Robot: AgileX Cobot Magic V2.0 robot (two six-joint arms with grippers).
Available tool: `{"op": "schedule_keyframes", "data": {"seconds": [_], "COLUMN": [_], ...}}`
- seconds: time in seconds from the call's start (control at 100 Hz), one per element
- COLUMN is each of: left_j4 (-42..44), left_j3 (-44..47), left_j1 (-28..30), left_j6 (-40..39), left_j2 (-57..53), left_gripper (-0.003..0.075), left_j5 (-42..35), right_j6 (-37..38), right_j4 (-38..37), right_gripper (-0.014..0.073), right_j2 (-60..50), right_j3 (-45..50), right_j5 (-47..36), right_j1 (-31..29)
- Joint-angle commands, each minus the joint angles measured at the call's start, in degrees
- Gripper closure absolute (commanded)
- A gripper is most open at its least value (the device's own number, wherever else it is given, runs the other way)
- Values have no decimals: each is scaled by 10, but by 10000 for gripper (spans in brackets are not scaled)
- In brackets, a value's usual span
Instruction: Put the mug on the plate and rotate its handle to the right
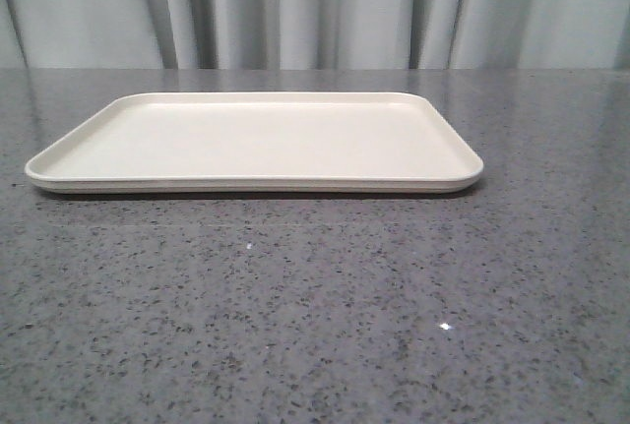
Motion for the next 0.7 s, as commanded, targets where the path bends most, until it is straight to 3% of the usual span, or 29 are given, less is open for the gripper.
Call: {"op": "schedule_keyframes", "data": {"seconds": [0.0, 0.69], "left_j4": [-5, -5], "left_j3": [6, 6], "left_j1": [1, 1], "left_j6": [-4, -4], "left_j2": [-17, -17], "left_gripper": [740, 740], "left_j5": [-42, -74], "right_j6": [0, 0], "right_j4": [3, 3], "right_gripper": [702, 702], "right_j2": [-2, -2], "right_j3": [-1, -1], "right_j5": [-45, -48], "right_j1": [2, 2]}}
